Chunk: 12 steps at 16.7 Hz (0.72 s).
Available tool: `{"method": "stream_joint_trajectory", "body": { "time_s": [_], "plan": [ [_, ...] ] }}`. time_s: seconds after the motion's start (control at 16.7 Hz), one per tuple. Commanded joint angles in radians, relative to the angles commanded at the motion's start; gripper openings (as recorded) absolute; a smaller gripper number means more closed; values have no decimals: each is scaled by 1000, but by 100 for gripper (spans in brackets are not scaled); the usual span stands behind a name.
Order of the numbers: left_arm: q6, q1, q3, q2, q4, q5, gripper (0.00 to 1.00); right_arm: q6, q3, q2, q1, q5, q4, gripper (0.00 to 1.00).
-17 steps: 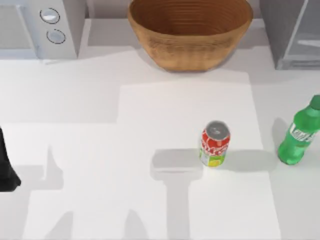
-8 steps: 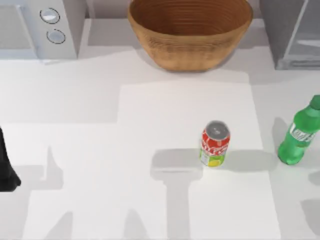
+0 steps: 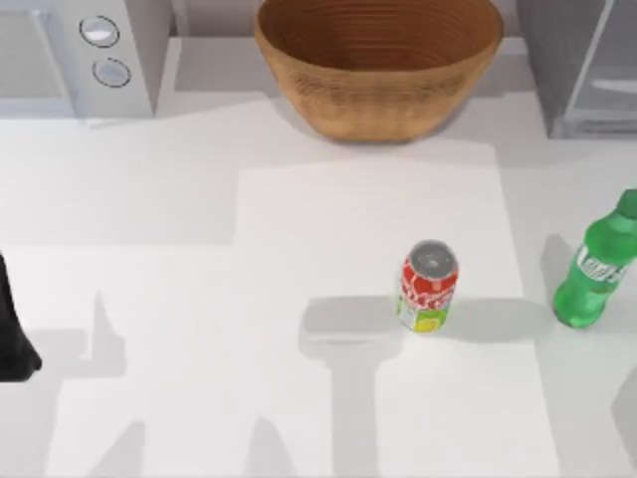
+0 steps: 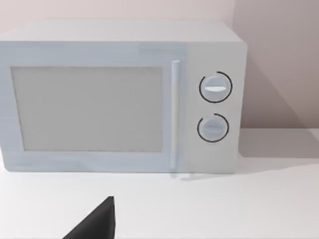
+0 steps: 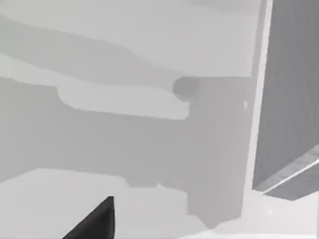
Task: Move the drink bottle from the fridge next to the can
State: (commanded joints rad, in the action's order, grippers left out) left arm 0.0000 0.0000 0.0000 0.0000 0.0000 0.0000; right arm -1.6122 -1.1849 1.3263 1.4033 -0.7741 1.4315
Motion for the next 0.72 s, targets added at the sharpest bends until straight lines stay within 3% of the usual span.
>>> {"method": "stream_joint_trajectory", "body": {
  "time_s": [0.18,0.36,0.72],
  "plan": [
    [0,0,0,0,0,0,100,-215,-69,250,220,-88,9,100],
    [0,0,0,0,0,0,100,-343,-116,410,353,-145,18,100],
    [0,0,0,0,0,0,100,-406,-139,484,407,-171,27,100]
  ]
}}
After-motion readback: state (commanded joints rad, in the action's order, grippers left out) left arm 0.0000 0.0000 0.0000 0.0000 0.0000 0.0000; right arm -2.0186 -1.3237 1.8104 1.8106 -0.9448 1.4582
